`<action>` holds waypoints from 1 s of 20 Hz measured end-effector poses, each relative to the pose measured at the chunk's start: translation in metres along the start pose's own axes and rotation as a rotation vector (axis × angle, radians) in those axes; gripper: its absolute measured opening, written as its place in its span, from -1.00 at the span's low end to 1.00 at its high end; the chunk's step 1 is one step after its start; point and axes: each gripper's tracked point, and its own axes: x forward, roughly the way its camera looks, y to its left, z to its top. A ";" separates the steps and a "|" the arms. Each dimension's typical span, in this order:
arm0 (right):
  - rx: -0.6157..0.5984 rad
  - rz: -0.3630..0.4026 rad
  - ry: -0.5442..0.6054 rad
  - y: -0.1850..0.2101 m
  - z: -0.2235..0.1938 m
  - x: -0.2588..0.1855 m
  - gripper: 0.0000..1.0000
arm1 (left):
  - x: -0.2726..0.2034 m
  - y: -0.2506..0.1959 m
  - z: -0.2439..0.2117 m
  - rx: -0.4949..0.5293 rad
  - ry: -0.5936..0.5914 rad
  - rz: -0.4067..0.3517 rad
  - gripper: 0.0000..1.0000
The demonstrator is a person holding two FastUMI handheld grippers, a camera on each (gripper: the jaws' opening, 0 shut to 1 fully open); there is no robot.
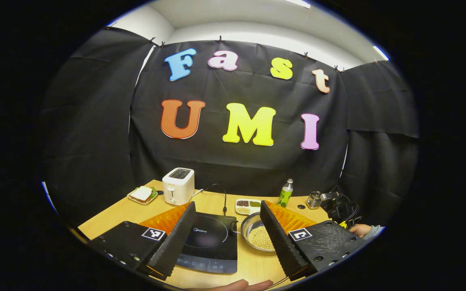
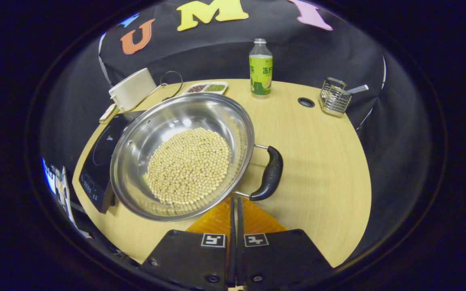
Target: First push the handle of the pot to place it horizontally, then grasp the pot with both hands and set it on the induction cooktop.
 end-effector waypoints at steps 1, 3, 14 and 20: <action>0.008 -0.001 0.002 -0.002 0.001 0.004 -0.92 | 0.003 -0.001 -0.005 0.006 0.018 -0.006 0.90; 0.038 0.007 0.007 -0.006 0.003 0.006 -0.92 | 0.012 -0.005 -0.017 0.014 0.052 -0.014 0.90; 0.089 -0.034 -0.192 -0.022 0.030 -0.042 -0.51 | 0.065 -0.026 -0.068 0.020 0.211 -0.070 0.90; 0.145 -0.110 -0.293 -0.042 0.050 -0.053 0.60 | 0.102 -0.040 -0.114 -0.011 0.330 -0.131 0.90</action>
